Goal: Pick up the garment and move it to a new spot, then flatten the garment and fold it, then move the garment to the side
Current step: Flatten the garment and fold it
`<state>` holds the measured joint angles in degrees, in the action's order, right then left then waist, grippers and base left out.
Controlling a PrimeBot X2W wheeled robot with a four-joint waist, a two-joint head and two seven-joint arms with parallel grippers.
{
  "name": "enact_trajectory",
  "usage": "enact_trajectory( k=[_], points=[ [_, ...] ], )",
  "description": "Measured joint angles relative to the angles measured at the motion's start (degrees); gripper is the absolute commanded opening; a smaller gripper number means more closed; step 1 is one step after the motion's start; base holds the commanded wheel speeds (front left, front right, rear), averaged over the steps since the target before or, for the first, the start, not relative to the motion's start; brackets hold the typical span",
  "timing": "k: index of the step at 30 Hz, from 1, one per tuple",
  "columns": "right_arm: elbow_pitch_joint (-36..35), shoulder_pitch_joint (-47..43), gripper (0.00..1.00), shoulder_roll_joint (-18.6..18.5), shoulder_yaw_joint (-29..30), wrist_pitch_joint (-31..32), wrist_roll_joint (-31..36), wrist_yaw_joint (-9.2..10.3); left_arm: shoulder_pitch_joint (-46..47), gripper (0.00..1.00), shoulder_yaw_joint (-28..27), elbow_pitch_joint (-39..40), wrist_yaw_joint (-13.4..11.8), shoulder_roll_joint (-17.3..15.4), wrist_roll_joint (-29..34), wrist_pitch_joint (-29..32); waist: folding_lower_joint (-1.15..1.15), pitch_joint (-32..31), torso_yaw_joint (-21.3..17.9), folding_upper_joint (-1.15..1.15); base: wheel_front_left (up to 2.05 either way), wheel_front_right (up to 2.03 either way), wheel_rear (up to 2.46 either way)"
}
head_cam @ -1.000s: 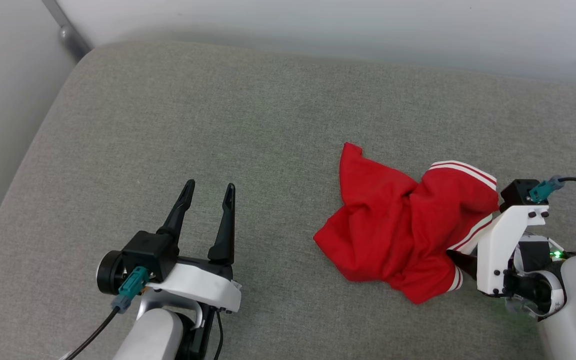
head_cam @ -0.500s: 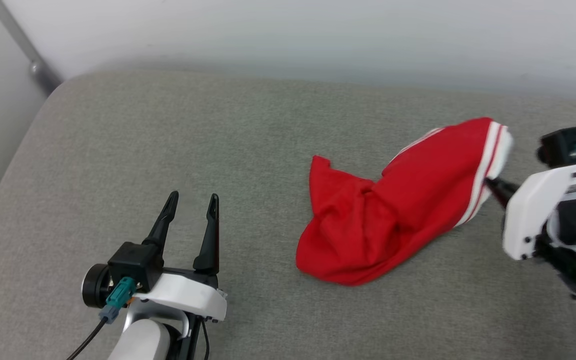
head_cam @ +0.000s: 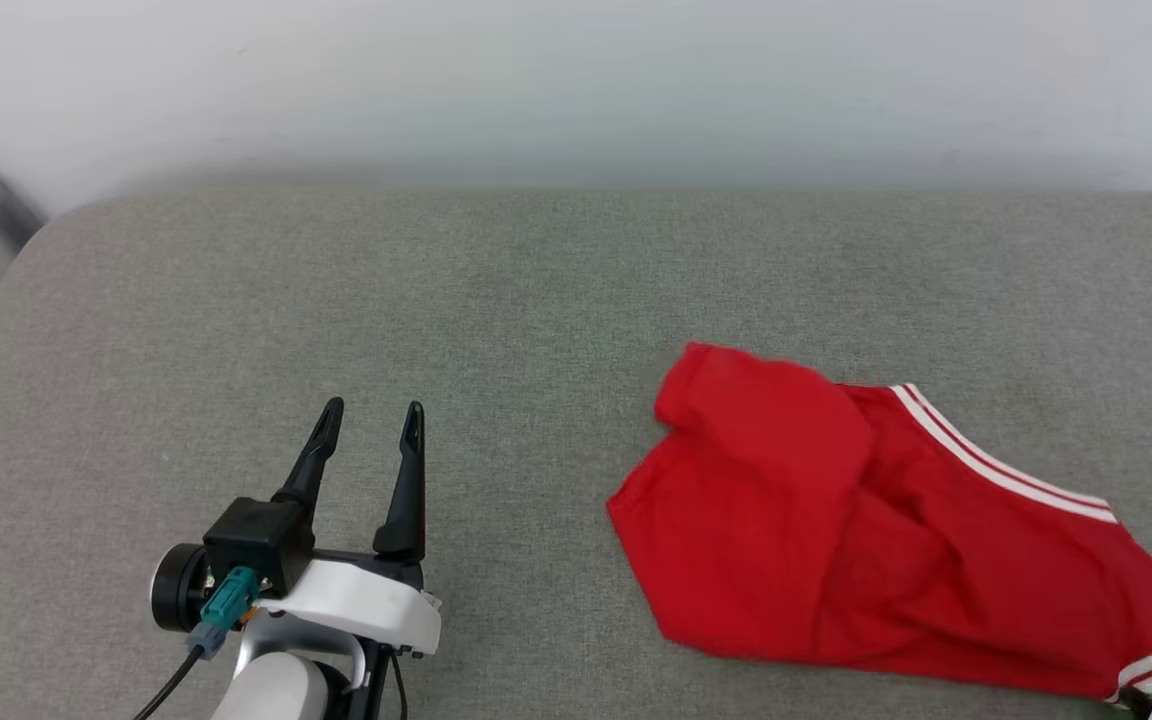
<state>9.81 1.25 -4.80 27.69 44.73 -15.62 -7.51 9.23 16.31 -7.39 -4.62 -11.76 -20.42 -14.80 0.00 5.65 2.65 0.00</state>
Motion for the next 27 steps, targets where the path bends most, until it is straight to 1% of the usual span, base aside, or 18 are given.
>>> enact_trajectory(
  k=[1,2,4,6,9,12,16,20,23,27],
  points=[
    [1.5,-0.6,0.21,0.4,0.4,-0.8,0.0,0.00,-0.1,1.00,0.0,0.0,-0.1,0.0,0.0,0.0,0.00,0.0,-0.1,0.00,0.00,0.00,0.00],
    [2.4,-0.6,1.00,0.8,0.4,-2.0,0.0,0.00,-0.3,1.00,0.0,0.0,-0.2,-0.1,-0.1,0.1,0.00,-0.1,-0.2,0.00,0.00,0.00,0.00],
    [3.5,-0.4,1.00,1.0,0.2,-5.4,-1.3,0.01,-0.6,1.00,-0.1,0.0,-0.5,-0.3,-0.1,0.3,0.00,-0.2,-0.4,0.00,0.00,0.00,0.00],
    [3.4,-0.3,1.00,1.3,-0.9,-10.5,-1.7,0.01,-0.8,1.00,-0.3,0.1,-0.6,-0.6,-0.2,0.5,0.00,-0.5,-0.6,0.00,0.00,0.00,0.00],
    [1.2,0.5,1.00,1.2,-1.9,-19.0,-2.1,0.01,-1.8,1.00,-0.5,0.3,-1.0,-0.9,-0.5,0.6,0.00,-1.2,-0.8,0.00,0.00,0.00,0.00],
    [-0.9,0.9,1.00,0.8,-2.5,-25.2,-1.8,0.01,-2.6,1.00,-0.5,0.3,-1.2,-1.2,-0.7,1.1,0.00,-2.3,-0.9,0.00,0.00,0.00,0.00],
    [-3.5,1.6,1.00,-0.4,-4.5,-30.6,-0.2,0.01,-3.8,1.00,-0.8,0.7,-1.9,-1.9,-0.9,1.6,0.00,-3.7,-1.2,0.00,0.00,0.00,0.00],
    [-7.0,2.3,1.00,-1.6,-9.3,-35.2,1.8,0.01,-5.3,1.00,-1.1,1.1,-2.3,-2.4,-1.3,2.4,-0.01,-5.2,-1.7,0.00,0.00,0.00,0.00],
    [-9.9,1.9,1.00,-2.2,-13.5,-37.7,3.4,0.01,-6.2,1.00,-1.3,1.6,-2.7,-2.8,-1.5,3.1,-0.01,-6.0,-2.1,0.00,0.00,0.00,0.00],
    [-12.9,-0.8,1.00,-1.8,-18.1,-39.2,4.6,0.00,-6.8,1.00,-1.3,2.1,-3.2,-3.3,-1.5,3.9,-0.01,-6.6,-2.5,0.00,0.00,0.00,0.00]
  ],
)
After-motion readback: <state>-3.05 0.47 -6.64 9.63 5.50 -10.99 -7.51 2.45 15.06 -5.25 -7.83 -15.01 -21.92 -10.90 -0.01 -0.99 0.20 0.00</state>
